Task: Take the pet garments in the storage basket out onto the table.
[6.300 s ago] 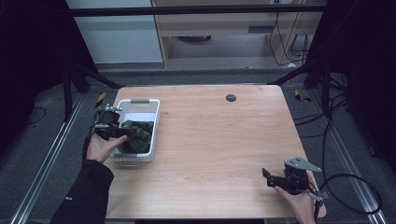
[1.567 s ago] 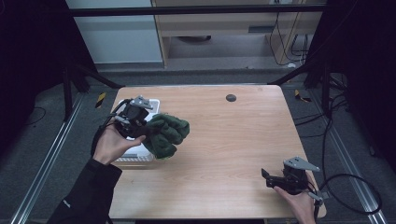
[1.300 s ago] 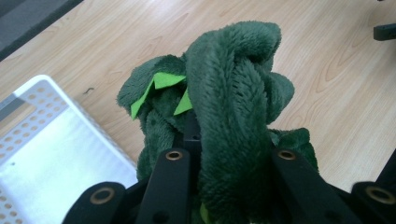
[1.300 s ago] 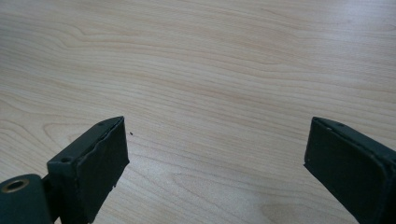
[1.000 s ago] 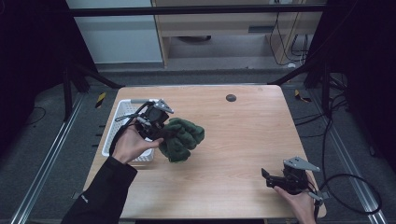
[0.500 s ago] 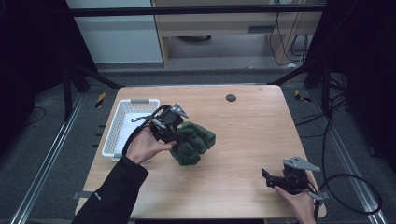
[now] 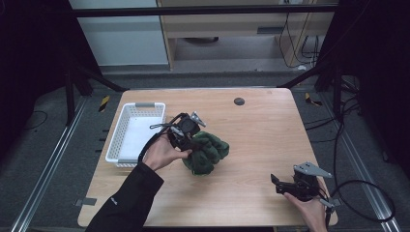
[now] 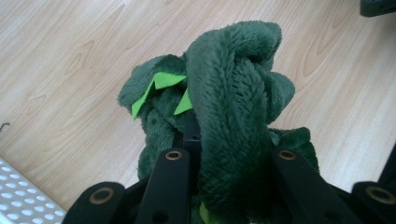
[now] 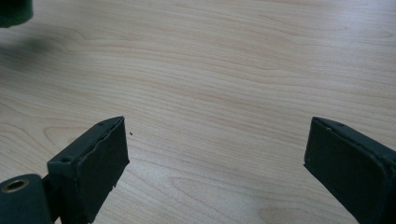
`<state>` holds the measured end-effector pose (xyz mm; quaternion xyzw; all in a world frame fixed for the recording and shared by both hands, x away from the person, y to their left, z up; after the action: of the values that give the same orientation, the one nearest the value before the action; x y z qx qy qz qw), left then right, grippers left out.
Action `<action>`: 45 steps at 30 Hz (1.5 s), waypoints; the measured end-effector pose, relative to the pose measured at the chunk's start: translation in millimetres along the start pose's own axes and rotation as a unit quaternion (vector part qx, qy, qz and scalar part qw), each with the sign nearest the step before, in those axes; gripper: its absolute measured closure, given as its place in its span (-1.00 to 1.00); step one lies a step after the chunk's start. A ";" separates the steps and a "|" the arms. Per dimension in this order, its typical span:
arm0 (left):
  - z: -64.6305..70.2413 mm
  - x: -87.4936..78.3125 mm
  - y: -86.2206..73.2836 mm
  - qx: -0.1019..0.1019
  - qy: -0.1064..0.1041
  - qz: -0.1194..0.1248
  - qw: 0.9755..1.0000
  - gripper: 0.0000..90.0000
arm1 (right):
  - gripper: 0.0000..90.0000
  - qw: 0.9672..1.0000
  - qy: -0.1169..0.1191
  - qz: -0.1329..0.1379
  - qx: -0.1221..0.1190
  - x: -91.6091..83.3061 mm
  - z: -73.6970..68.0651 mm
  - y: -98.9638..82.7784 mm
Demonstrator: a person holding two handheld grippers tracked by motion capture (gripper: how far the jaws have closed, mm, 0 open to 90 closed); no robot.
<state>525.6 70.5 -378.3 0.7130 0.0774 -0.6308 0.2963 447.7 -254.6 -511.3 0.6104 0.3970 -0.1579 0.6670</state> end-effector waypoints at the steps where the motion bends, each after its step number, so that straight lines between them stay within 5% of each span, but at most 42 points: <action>1: 0.9 3.8 1.8 0.001 0.000 -0.003 1.000 0.69 | -0.86 1.000 0.000 0.000 0.000 0.0 -0.1 0.0; 31: 17.0 55.0 10.1 0.023 -0.023 -0.024 0.999 0.62 | -0.87 1.000 -0.002 0.000 -0.003 0.3 0.7 -0.5; 45: 23.3 64.0 8.0 0.031 -0.026 -0.026 0.999 0.28 | -0.87 1.000 -0.004 -0.001 -0.006 1.0 1.6 -1.1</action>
<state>521.8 35.0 -436.8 0.7029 0.0679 -0.6588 0.2594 448.1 -256.1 -512.9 0.6053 0.3954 -0.1588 0.6723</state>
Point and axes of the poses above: each handheld gripper's, and its own axes: x roughly forward along the jaws, y roughly out of its top, z roughly to its right, the point moved 5 cm from there along x, roughly forward along the jaws, and after that the axes turned 12 degrees about -z, right-handed, at the moved point
